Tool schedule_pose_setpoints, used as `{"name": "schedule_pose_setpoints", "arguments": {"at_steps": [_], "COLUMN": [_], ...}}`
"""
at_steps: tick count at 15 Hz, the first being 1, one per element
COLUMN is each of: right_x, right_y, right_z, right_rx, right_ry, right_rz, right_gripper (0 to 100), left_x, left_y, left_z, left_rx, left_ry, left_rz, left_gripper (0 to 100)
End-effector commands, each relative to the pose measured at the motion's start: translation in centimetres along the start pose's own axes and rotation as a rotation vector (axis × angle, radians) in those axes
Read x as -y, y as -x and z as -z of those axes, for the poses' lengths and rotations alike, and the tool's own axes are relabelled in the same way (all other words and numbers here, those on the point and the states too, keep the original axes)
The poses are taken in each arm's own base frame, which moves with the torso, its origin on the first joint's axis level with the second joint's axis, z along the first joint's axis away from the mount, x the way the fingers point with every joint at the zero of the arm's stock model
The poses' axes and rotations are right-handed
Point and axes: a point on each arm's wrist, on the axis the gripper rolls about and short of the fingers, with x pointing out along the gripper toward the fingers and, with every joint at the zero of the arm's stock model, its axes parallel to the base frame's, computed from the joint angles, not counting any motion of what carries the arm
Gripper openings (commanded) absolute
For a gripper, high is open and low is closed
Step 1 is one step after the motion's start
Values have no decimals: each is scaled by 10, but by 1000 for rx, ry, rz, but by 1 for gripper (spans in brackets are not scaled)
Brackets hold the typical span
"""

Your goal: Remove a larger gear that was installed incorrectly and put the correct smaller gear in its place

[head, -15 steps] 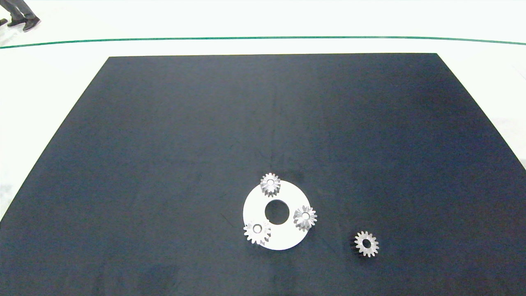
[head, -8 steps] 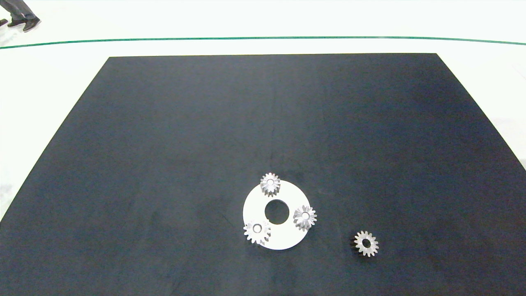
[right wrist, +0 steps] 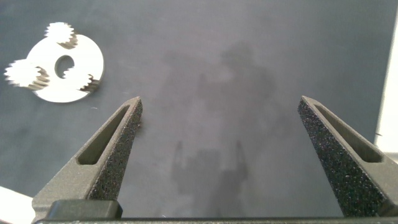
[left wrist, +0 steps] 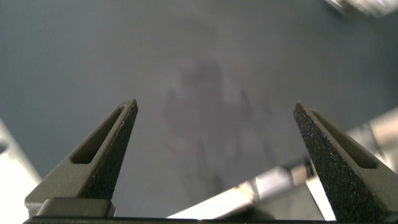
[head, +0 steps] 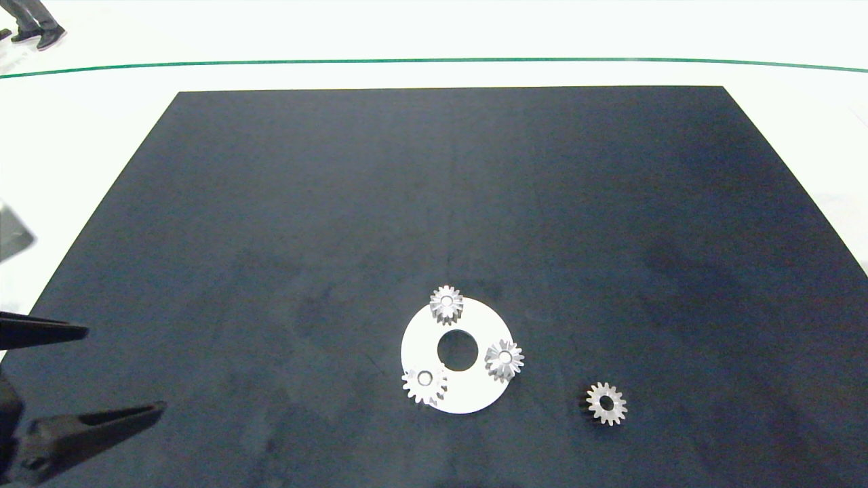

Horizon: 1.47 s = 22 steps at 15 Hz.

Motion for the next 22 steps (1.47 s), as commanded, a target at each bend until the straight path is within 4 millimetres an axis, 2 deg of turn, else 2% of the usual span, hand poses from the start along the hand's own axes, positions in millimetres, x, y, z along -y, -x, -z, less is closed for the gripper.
{"name": "schedule_pose_setpoints", "arguments": {"at_steps": [1, 3, 7, 12, 17, 22], "right_x": [1, 0, 0, -1, -1, -1], "right_y": [-12, -12, -12, -11, -12, -12], "right_z": [-8, -8, -8, -7, -7, -7], "right_rx": [-19, -12, -8, -6, -8, -10], "right_ry": [5, 4, 4, 4, 4, 3], "right_rz": [-33, -61, -82, -96, -98, -98], "right_gripper": [100, 100, 100, 100, 100, 100], "left_x": [40, 60, 77, 103, 129, 145], "left_y": [-70, -91, -127, -140, -133, -163], "left_z": [-41, -57, -69, -76, -67, -67], "left_rx": [-186, -211, -285, -175, -168, -103], "left_ry": [-194, -248, -318, -327, -347, -330], "left_rz": [205, 215, 78, 107, 170, 183], "left_gripper": [100, 100, 100, 100, 100, 100]}}
